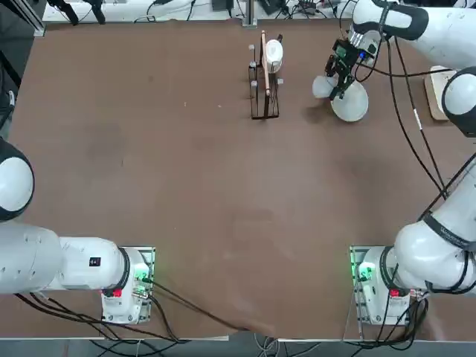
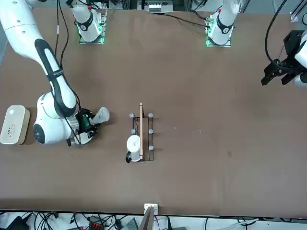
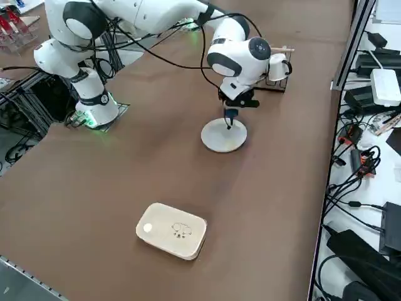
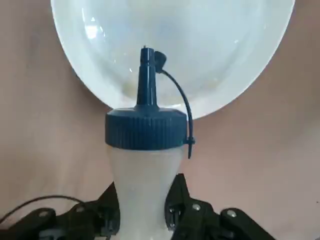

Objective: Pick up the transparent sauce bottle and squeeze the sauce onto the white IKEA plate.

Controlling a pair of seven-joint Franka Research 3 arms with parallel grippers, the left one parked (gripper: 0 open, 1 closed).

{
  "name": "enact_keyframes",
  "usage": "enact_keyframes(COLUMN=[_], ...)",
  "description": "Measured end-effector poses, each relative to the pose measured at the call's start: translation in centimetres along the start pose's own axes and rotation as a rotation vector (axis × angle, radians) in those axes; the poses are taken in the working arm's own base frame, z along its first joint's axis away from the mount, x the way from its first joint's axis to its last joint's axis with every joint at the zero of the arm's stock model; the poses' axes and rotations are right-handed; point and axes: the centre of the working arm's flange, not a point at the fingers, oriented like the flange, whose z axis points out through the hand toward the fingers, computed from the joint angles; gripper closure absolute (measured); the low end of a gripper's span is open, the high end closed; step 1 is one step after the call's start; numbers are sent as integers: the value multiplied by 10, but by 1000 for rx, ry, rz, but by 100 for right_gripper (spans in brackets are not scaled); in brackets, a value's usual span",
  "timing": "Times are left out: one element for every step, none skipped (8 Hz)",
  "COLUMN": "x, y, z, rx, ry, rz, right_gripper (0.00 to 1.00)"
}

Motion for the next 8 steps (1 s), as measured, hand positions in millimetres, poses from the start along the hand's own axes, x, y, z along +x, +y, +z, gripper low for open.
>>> enact_keyframes(x=[9, 21, 32, 41, 47, 51, 53, 55], y=[4, 9, 15, 20, 23, 25, 27, 30], z=[-5, -10, -15, -18, -20, -20, -20, -20], rx=[16, 31, 36, 36, 37, 37, 33, 25], ry=[-26, -51, -69, -78, -83, -87, -95, -108], rz=[-6, -15, -23, -25, -24, -26, -33, -45], right_gripper=[60, 60, 60, 60, 60, 60, 60, 60])
